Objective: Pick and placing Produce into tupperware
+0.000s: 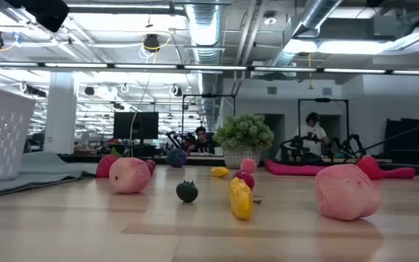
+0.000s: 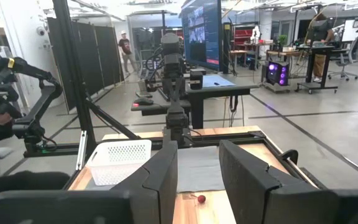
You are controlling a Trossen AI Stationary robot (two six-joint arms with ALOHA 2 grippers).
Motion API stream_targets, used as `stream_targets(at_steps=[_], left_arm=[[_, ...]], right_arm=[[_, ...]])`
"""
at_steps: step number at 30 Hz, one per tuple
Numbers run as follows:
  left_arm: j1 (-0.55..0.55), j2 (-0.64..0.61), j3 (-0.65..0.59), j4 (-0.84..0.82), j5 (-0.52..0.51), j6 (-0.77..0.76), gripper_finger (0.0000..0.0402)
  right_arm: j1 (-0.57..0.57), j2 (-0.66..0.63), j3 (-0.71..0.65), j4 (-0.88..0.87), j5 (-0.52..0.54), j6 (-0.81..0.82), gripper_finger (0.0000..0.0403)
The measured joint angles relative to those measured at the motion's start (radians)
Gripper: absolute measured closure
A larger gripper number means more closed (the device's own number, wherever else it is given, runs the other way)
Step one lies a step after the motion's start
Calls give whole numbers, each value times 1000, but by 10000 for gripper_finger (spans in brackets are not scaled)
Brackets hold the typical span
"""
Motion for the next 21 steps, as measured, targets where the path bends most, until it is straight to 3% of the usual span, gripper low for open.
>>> stream_targets(at_steps=[16,21], left_arm=[[0,0,-1,72,-22,-48,401],[0,1,-1,196,-23,-67,401]], right_arm=[[0,0,0,0,0,0,259],[-2,0,0,27,0,-225,259]])
